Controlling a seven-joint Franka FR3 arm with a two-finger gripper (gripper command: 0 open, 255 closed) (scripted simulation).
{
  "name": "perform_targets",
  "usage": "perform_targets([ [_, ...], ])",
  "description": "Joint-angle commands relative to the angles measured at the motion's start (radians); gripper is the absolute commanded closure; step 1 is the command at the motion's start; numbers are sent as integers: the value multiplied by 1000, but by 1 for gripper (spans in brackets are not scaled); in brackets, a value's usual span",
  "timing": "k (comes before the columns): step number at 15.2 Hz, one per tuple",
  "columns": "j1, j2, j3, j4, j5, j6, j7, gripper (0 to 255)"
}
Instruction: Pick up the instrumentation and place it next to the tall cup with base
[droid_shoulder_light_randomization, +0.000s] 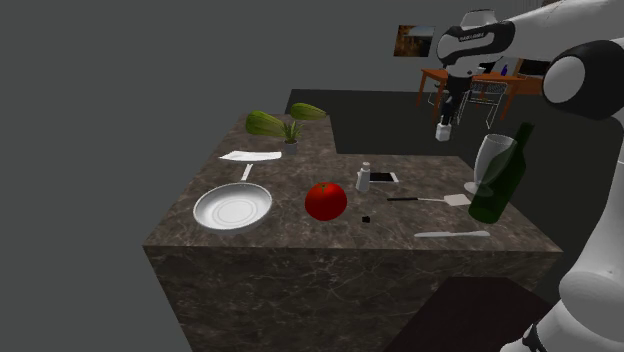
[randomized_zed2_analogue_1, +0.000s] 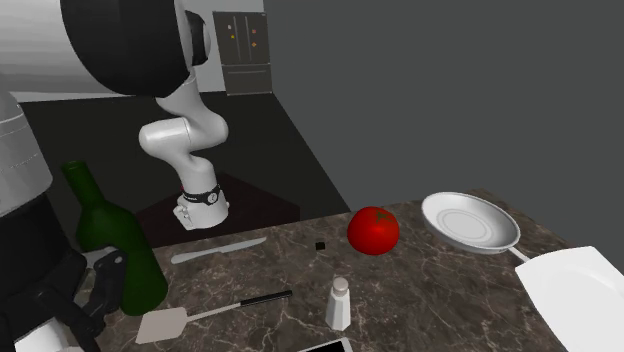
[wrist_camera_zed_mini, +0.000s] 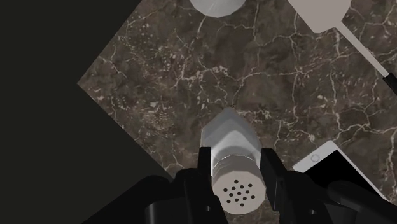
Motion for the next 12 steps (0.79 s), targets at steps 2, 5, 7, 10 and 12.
perform_targets([
  [2, 3, -2, 1, -43, -1, 42, 2, 255],
  [5, 4, -1, 2, -82, -1, 82, 3, 255],
  [7, 5, 1, 2, -107, 0, 108, 4, 255],
  [10, 6, 5, 3, -141, 2, 146, 4, 255],
  [12, 6, 9, 4, -162, 3, 171, 4, 255],
])
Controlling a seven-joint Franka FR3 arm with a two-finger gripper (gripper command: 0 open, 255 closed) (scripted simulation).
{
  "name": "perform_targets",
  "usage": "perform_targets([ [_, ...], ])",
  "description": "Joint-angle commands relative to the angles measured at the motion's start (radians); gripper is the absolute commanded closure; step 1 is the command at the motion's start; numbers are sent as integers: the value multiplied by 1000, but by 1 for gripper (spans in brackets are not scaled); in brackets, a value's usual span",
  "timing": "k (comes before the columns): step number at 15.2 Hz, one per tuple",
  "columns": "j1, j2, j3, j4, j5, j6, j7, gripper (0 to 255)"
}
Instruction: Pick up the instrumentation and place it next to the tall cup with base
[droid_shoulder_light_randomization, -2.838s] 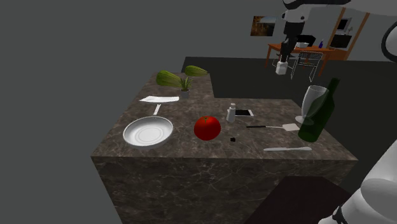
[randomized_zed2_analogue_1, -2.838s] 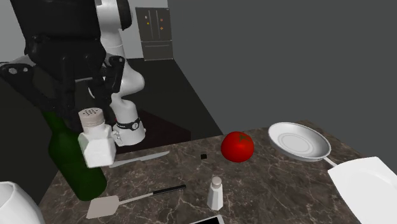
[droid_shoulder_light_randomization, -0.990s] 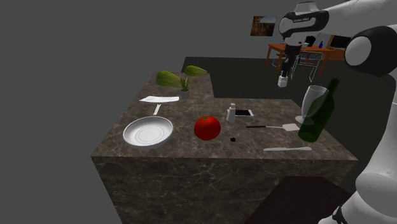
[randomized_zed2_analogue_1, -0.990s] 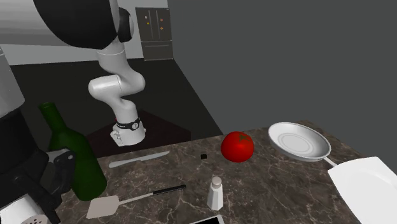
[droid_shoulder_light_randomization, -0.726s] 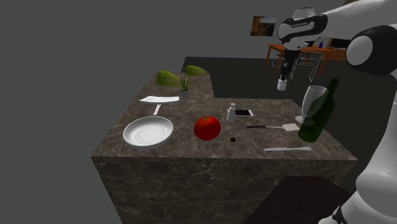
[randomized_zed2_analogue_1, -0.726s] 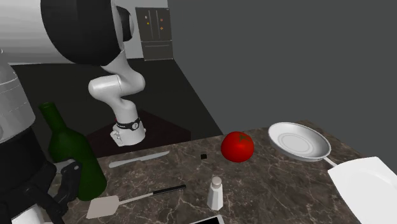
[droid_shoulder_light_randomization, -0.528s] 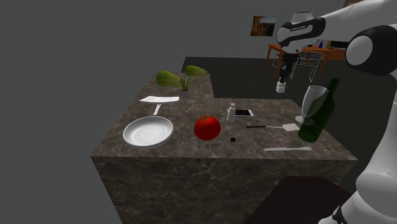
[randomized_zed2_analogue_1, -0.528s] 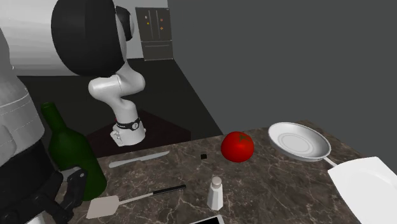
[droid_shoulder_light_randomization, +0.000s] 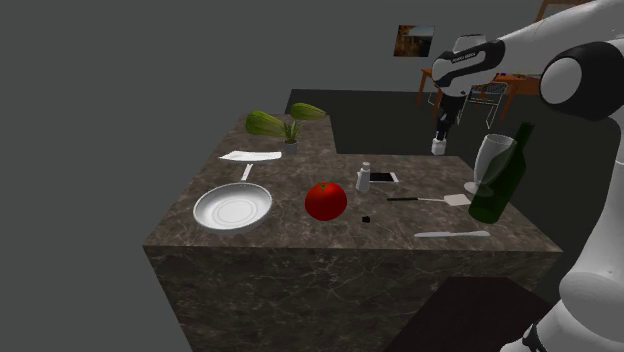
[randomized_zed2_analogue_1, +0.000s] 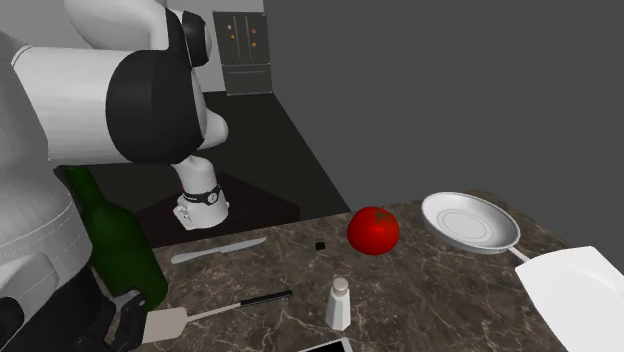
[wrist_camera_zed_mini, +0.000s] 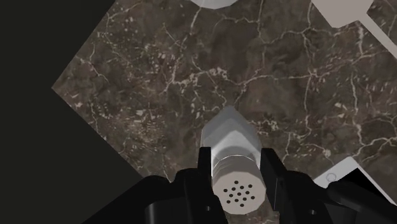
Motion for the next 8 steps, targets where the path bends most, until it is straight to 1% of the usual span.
perform_targets([
  [1, 2, 0, 1, -28, 0, 29, 2, 255],
  [8, 1, 23, 5, -92, 8, 114, 1, 255],
])
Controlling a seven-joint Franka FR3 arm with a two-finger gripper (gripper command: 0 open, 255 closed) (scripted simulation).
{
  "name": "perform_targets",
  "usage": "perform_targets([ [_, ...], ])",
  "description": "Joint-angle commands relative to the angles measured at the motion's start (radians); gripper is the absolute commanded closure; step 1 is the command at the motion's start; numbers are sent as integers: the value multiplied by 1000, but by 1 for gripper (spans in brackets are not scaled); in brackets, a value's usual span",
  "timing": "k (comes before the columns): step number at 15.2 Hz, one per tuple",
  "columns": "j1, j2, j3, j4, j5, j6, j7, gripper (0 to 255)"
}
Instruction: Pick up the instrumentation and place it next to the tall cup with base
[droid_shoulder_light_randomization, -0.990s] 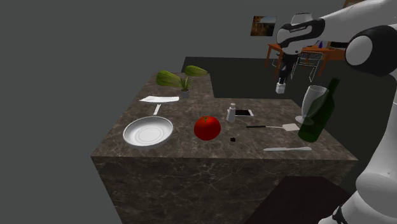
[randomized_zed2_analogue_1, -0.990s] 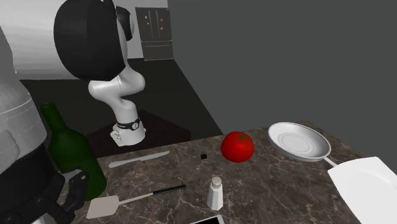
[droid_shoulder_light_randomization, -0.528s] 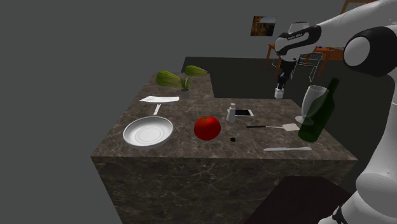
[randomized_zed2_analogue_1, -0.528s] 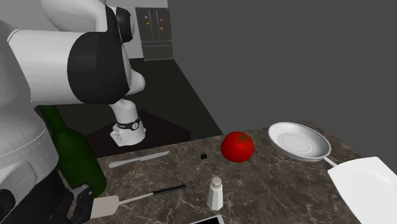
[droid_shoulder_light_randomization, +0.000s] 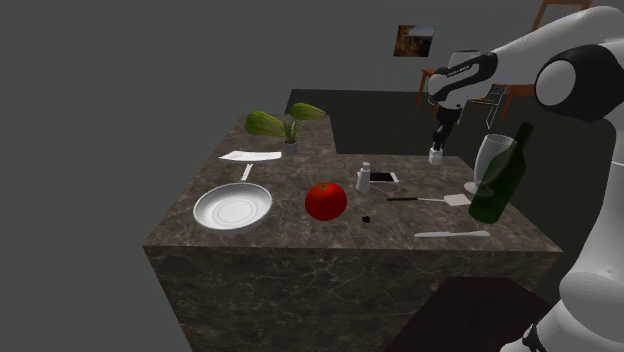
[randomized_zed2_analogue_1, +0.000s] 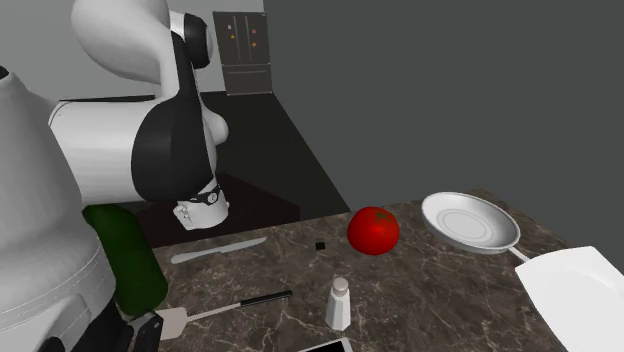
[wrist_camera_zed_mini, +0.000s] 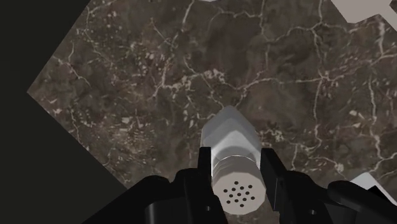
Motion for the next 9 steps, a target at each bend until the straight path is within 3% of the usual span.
perform_targets([
  [1, -1, 7, 1, -17, 3, 24, -1, 255],
  [9, -4, 41, 7, -66, 14, 106, -4, 255],
])
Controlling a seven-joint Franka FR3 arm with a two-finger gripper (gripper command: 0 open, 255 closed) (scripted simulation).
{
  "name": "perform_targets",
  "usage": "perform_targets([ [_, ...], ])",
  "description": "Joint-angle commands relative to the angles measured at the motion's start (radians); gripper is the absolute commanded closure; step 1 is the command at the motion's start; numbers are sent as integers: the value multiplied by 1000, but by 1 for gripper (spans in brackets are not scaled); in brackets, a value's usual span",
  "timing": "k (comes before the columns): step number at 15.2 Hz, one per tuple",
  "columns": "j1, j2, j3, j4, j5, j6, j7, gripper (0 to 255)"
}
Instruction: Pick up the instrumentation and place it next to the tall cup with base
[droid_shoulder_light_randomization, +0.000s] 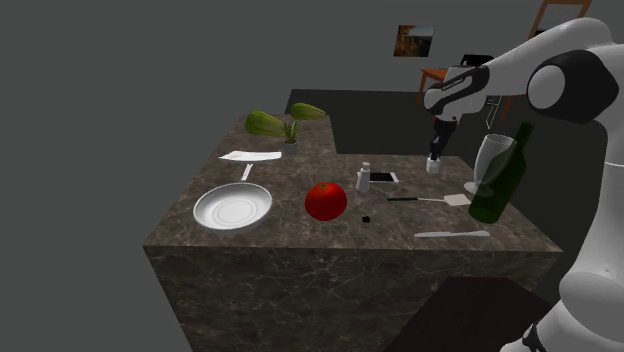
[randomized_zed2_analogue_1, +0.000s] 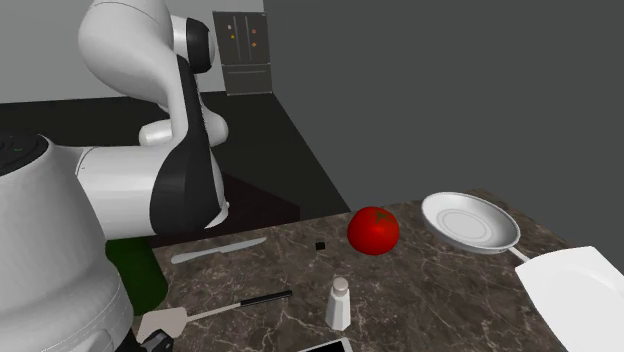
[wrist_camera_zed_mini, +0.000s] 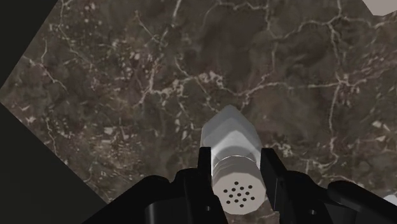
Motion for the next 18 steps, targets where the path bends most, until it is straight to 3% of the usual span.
perform_targets([
  [1, 1, 1, 1, -7, 1, 9, 1, 255],
  [7, 0, 1, 1, -7, 1, 9, 1, 255],
  [8, 0, 1, 1, -7, 1, 9, 1, 0],
  [13, 0, 1, 1, -7, 1, 9, 1, 0],
  [18, 12, -54, -6, 44, -19, -96, 13, 0],
])
